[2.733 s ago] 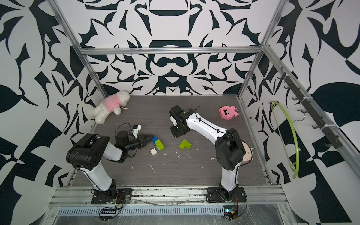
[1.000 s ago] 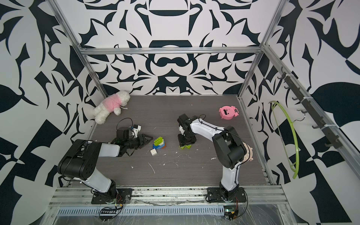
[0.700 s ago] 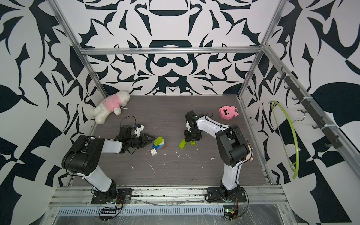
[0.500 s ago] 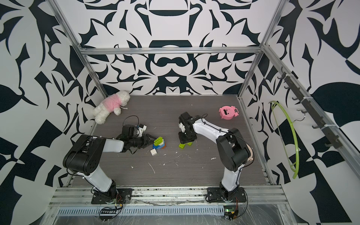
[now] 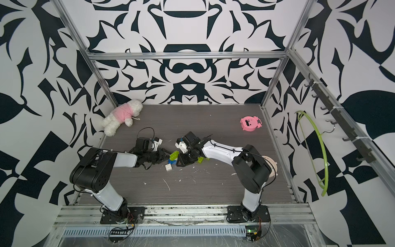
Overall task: Assemble a heart with lego
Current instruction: Adjust the lego brick at the center of the board.
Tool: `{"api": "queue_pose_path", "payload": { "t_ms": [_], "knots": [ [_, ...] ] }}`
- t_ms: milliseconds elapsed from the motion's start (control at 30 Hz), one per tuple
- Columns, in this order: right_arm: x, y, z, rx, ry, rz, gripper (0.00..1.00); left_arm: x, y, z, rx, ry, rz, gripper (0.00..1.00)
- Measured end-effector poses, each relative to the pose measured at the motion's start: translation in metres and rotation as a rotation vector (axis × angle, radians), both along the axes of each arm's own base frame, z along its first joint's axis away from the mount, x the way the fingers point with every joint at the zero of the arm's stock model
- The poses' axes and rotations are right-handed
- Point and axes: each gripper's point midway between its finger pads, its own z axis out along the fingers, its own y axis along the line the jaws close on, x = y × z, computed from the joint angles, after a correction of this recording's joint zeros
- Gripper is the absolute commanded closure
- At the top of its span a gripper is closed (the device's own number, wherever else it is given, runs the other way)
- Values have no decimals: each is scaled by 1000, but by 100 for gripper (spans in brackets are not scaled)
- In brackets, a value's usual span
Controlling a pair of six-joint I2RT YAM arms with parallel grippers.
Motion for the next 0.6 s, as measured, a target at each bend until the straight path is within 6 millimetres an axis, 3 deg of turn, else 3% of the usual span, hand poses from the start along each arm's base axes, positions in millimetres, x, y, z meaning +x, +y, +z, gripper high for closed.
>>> {"api": "queue_pose_path", "payload": {
  "t_ms": [200,433,600],
  "knots": [
    [19,1,-5,19,-12,-60,70,-3,-3,4,15,-6,-5,58],
    [52,-18,-3,21,-39,-142,70,-6,-8,14,23,-31,-10,60],
    [60,-25,-3,19,-41,-160,69,-14,-19,13,33,-29,-32,60]
  ]
}}
